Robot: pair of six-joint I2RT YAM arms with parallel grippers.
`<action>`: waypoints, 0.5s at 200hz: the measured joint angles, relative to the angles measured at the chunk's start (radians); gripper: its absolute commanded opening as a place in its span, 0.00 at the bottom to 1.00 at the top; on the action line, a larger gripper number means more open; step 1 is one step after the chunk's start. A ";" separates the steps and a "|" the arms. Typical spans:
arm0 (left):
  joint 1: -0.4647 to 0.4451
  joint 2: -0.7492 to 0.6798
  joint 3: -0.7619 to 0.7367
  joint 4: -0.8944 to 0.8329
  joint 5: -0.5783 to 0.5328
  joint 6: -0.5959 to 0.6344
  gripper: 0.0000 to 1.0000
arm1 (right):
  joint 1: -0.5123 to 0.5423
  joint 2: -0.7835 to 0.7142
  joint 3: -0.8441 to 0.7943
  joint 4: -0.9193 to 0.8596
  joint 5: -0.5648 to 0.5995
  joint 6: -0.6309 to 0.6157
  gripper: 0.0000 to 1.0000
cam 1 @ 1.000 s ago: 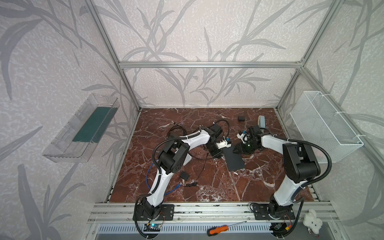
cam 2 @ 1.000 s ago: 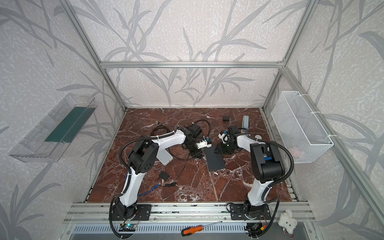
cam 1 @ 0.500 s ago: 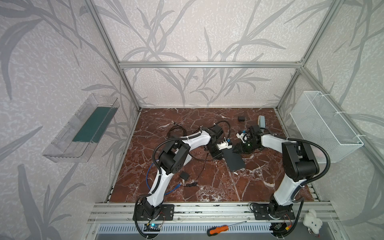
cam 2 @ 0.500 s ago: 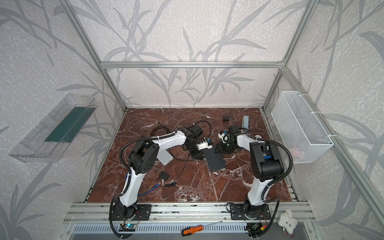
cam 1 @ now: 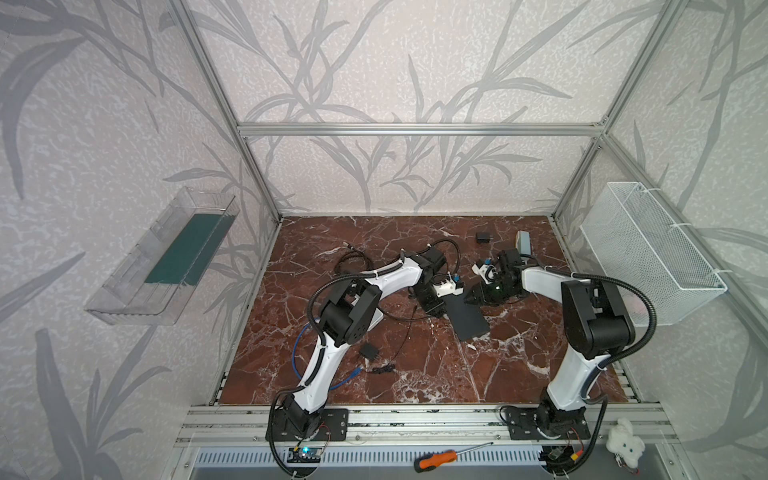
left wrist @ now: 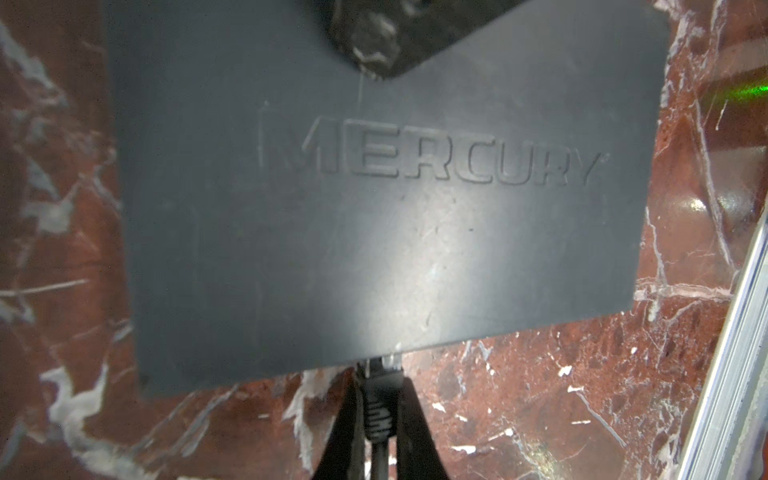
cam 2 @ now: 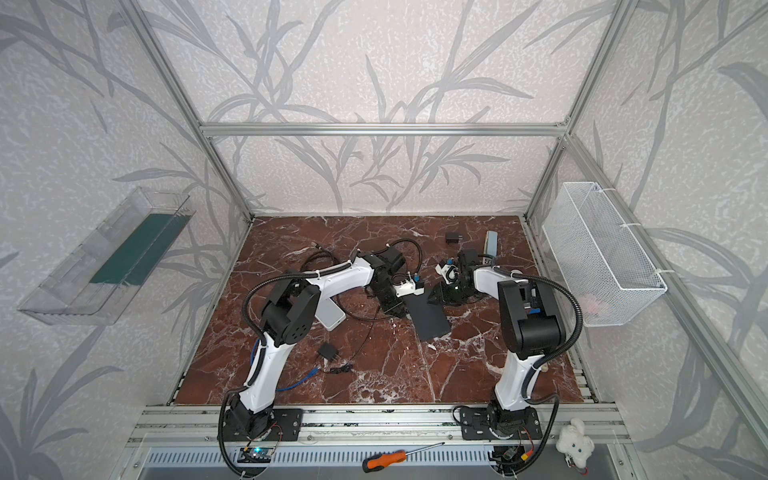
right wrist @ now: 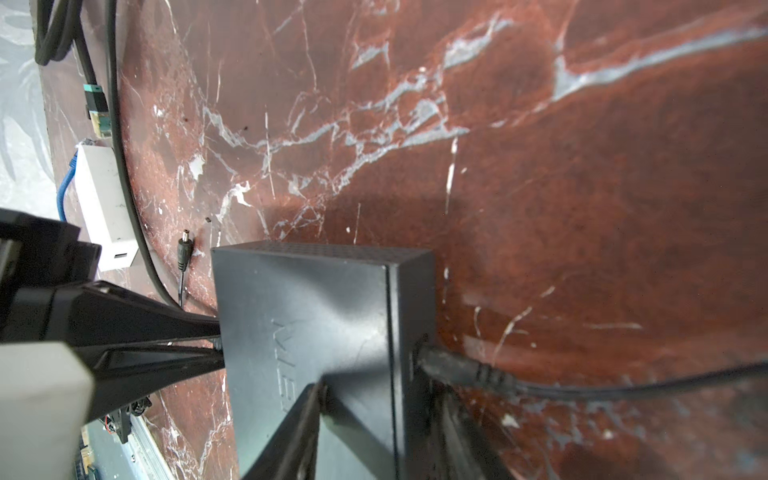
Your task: Insert the plug into the switch port
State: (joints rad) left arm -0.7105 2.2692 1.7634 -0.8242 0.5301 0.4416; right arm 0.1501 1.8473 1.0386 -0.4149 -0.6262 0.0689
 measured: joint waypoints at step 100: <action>0.020 0.096 0.167 -0.175 0.030 0.003 0.07 | 0.003 -0.019 -0.054 0.103 -0.018 0.065 0.43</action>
State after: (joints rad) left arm -0.6903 2.3653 1.9301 -0.9993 0.5598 0.4450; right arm 0.1532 1.8282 0.9844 -0.3122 -0.6441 0.1341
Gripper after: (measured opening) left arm 0.116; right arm 0.425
